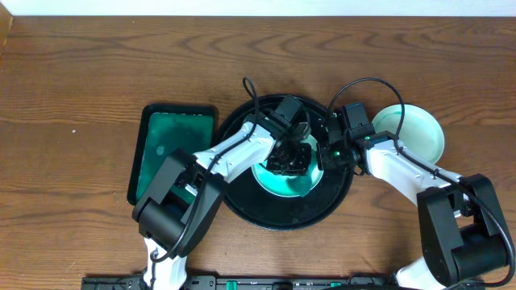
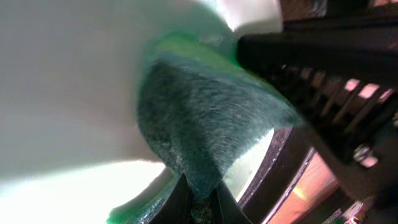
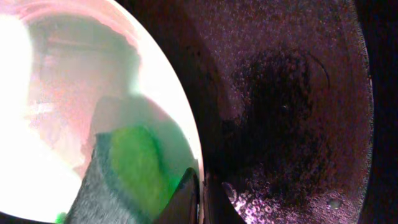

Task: Clean dirty plates on tray and stack at the side
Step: 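Scrub the white plate with the sponge in the left gripper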

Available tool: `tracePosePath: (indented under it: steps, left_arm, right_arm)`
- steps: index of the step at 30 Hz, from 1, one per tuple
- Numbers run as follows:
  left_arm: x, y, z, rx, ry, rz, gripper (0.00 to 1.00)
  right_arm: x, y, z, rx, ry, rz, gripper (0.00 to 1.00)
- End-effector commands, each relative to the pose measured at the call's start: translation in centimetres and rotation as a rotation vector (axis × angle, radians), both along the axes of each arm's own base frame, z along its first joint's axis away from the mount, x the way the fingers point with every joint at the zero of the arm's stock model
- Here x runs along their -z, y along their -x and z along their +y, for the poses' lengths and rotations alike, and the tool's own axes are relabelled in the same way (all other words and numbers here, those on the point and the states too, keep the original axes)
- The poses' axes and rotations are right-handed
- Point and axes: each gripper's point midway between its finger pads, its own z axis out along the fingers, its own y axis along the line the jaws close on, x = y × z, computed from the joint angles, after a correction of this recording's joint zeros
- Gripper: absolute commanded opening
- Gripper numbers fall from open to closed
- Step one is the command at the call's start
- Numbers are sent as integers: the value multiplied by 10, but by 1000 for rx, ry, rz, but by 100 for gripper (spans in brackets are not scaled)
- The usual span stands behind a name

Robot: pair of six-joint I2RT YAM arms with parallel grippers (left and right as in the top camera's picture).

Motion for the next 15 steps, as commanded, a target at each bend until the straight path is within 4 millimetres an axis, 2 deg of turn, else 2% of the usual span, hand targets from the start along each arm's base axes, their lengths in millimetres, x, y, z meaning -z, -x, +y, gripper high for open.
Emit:
tracePosePath:
  steps: [1,7,15]
  left_arm:
    - [14,17,14,-6,-65,89,7]
    - [31,-10,90,-196,-414,11,7]
    - [24,-55,155,-329,-632,-170,7]
  right_arm:
    - [9,7,2,-9,14,32,1]
    - [10,7,2,-9,15,34,1]
    - [10,7,2,-9,15,34,1]
